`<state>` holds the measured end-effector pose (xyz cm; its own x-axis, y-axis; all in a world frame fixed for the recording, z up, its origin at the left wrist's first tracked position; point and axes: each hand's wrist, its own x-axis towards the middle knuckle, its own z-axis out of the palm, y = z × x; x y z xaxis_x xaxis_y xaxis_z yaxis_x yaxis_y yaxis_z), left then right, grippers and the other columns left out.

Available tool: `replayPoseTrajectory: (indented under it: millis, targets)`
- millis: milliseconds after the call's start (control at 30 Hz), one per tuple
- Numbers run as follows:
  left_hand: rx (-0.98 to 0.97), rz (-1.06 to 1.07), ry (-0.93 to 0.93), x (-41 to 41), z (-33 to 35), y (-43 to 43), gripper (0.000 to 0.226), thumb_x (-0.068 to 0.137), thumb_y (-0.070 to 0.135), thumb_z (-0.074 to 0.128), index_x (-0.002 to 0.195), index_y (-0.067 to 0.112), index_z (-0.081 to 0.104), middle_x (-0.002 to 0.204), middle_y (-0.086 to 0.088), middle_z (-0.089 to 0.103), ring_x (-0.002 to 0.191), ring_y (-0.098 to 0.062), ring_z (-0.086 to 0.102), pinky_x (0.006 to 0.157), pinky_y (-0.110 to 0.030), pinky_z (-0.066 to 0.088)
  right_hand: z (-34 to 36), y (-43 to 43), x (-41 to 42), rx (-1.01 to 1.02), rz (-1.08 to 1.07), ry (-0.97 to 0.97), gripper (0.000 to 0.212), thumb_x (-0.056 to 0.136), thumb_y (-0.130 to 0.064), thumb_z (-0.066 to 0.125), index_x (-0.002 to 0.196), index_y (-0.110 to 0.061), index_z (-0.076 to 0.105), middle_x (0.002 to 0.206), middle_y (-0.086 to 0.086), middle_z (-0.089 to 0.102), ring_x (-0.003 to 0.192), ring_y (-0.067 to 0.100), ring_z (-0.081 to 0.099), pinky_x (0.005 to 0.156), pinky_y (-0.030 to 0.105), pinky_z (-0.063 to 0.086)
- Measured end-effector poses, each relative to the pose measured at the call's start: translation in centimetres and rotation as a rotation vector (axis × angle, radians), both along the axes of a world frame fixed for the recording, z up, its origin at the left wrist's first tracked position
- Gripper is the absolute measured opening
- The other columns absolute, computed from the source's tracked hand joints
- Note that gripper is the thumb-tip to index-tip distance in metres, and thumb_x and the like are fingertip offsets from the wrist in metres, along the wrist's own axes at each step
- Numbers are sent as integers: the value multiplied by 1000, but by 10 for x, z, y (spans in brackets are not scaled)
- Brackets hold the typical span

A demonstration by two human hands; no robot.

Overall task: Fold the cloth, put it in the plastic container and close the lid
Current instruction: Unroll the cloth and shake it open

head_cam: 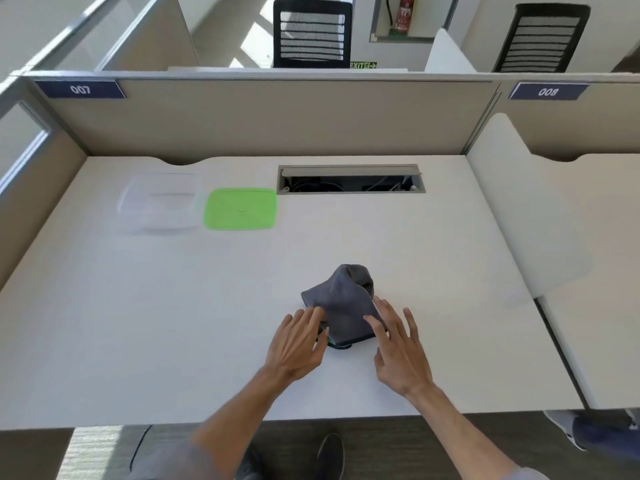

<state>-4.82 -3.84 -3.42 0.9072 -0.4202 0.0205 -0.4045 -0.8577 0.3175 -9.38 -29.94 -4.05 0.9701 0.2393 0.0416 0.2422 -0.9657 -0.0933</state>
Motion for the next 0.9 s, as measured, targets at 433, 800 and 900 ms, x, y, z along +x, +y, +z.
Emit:
replayPoseTrajectory:
  millis: [433, 800, 900]
  targets:
    - [-18, 257, 87, 3, 2, -32, 69, 96, 84, 45, 134, 26, 49, 111, 6, 55, 93, -17, 56, 81, -35, 55, 20, 18, 33, 283, -171, -235, 11, 108, -19, 63, 117, -18, 70, 141, 0, 65, 98, 20, 70, 76, 33, 57]
    - [-456, 385, 107, 40, 46, -17, 13, 112, 32, 34, 103, 27, 42, 102, 8, 55, 74, -25, 57, 64, -43, 49, 49, 41, 64, 775, -398, -64, 44, 93, 4, 64, 117, -33, 63, 116, -23, 67, 93, 8, 68, 73, 24, 54]
    - [-654, 459, 181, 49, 62, -9, 10, 111, 28, 39, 104, 31, 46, 95, 10, 65, 82, -21, 65, 73, -47, 54, 64, 39, 79, 899, -512, -66, 32, 99, -6, 68, 105, -37, 69, 100, -24, 77, 93, 1, 74, 74, 26, 57]
